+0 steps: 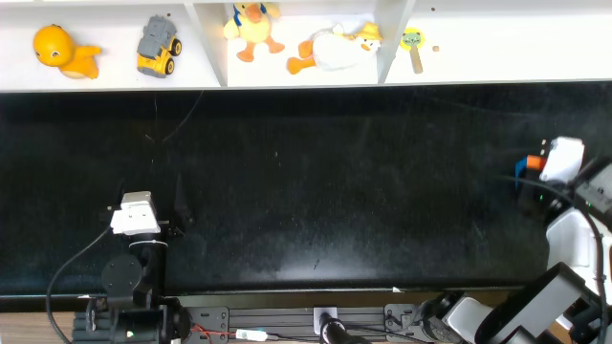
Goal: Store Toys
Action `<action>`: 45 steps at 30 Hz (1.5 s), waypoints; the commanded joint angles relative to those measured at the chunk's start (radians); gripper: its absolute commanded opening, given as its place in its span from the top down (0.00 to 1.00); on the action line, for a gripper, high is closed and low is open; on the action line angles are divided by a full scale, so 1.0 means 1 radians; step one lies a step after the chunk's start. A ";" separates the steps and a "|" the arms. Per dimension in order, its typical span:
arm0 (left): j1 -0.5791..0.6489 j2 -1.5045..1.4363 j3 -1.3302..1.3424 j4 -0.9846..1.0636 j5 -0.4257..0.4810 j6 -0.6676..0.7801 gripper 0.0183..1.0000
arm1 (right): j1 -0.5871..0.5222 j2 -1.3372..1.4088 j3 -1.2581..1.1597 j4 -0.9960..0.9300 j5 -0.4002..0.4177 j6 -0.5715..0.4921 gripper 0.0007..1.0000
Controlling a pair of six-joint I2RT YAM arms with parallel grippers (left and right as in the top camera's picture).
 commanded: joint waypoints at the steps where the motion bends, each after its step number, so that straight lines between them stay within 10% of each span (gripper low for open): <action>1: -0.007 -0.012 -0.003 0.000 -0.008 -0.010 0.00 | 0.061 -0.005 0.113 0.007 -0.004 0.145 0.51; 29: -0.007 -0.012 -0.003 0.000 -0.008 -0.011 0.00 | 0.293 0.480 0.813 -0.169 0.022 0.315 0.50; 33: -0.007 -0.012 -0.003 0.000 -0.008 -0.011 0.00 | 0.311 0.480 0.813 -0.185 0.023 0.316 0.00; 45: -0.007 -0.012 -0.003 0.000 -0.008 -0.011 0.00 | 0.376 0.129 0.307 -0.063 0.198 0.313 0.00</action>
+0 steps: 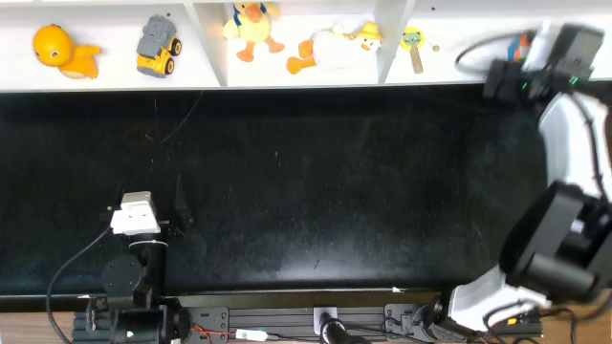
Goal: Store Toys
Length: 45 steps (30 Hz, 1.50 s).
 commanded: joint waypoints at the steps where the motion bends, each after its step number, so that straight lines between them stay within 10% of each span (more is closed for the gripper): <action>1: -0.007 -0.012 -0.003 0.000 -0.008 -0.011 0.00 | 0.013 -0.266 -0.310 0.134 0.058 0.003 0.00; 12: -0.007 -0.012 -0.003 0.000 -0.008 -0.011 0.00 | 0.192 -0.994 -1.027 0.481 0.040 0.028 0.00; 20: -0.007 -0.012 -0.003 0.000 -0.008 -0.010 0.00 | 0.382 -1.350 -1.204 0.370 0.041 0.028 0.00; 45: -0.007 -0.012 -0.003 0.000 -0.008 -0.011 0.00 | 0.305 -1.782 -1.308 0.431 0.077 -0.021 0.00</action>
